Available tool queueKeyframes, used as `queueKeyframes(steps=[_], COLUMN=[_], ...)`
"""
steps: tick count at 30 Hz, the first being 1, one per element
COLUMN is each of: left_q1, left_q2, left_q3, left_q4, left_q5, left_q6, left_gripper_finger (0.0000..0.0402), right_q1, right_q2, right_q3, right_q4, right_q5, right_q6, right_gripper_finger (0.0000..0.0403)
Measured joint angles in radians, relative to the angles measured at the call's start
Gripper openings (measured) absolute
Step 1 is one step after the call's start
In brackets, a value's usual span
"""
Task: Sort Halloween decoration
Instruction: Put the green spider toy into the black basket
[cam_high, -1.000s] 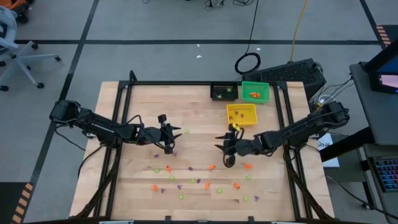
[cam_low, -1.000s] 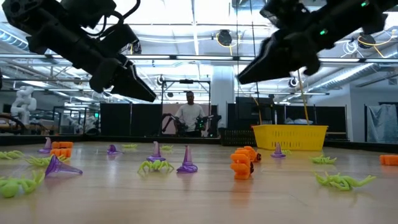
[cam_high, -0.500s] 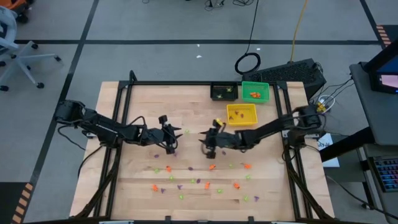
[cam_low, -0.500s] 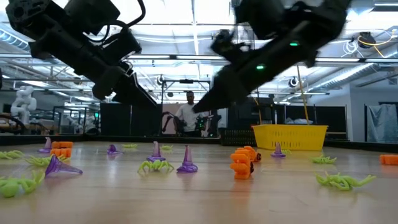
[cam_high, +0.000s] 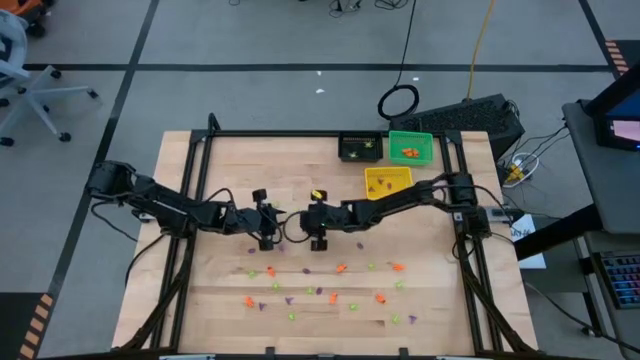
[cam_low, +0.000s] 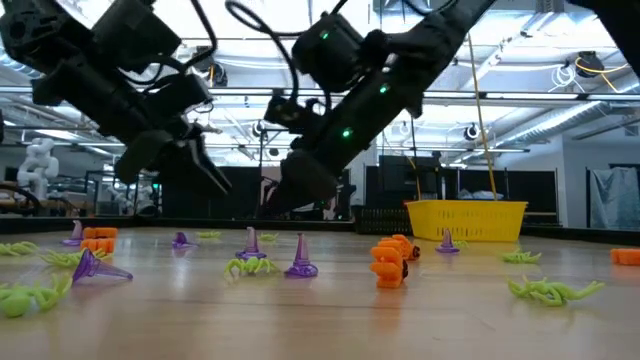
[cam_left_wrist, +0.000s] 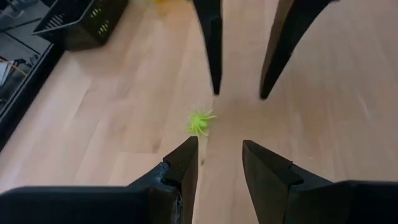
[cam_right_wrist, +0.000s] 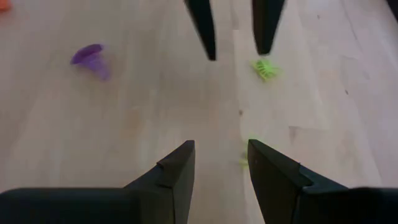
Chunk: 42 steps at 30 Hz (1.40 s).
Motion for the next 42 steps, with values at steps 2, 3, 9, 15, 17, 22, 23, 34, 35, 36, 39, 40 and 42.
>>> queueKeyframes(steps=[2,3,9,15,17,22,23,34,35,36,39,40,42], left_q1=[0.000,0.000,0.000,-0.001,-0.001,-0.001,-0.001,-0.001,-0.001,-0.001,-0.001,-0.001,-0.001], left_q2=[-0.026,-0.037,-0.102,-0.104,-0.103,-0.103,-0.103,-0.103,-0.103,-0.103,-0.103,-0.103,-0.103], left_q3=[-0.017,-0.022,-0.031,-0.030,-0.030,-0.030,-0.030,-0.030,-0.030,-0.030,-0.030,-0.030,-0.030], left_q4=[0.013,0.022,0.016,0.013,0.005,0.006,0.006,0.006,0.006,0.006,0.006,0.006,0.005], left_q5=[-0.015,-0.017,-0.019,0.031,0.031,0.031,0.031,0.030,0.030,0.030,0.030,0.030,0.030], left_q6=[0.000,0.000,0.000,-0.007,-0.018,-0.019,-0.020,-0.026,-0.026,-0.026,-0.026,-0.027,-0.027], left_gripper_finger=[0.0128,0.0128,0.0128,0.0128,0.0128,0.0128,0.0128,0.0128,0.0128,0.0128,0.0128,0.0128,0.0128], right_q1=[-0.017,-0.025,-0.067,-0.085,-0.089,-0.099,-0.098,-0.098,-0.098,-0.098,-0.098,-0.098,-0.096], right_q2=[0.018,0.026,0.066,0.066,0.066,0.065,0.065,0.066,0.066,0.066,0.066,0.066,0.062], right_q3=[0.015,0.020,0.045,0.046,0.046,0.047,0.047,0.046,0.046,0.046,0.046,0.046,0.046], right_q4=[0.002,0.002,0.006,-0.033,-0.050,-0.065,-0.065,-0.065,-0.066,-0.066,-0.063,-0.062,-0.066], right_q5=[-0.034,-0.055,-0.088,-0.090,-0.105,-0.143,-0.142,-0.138,-0.138,-0.138,-0.137,-0.137,-0.136], right_q6=[0.009,0.013,0.022,0.021,0.023,0.046,0.046,0.048,0.047,0.046,0.045,0.041,0.037], right_gripper_finger=[0.0137,0.0137,0.0137,0.0137,0.0137,0.0130,0.0126,0.0011,0.0006,0.0005,0.0003,0.0002,0.0001])
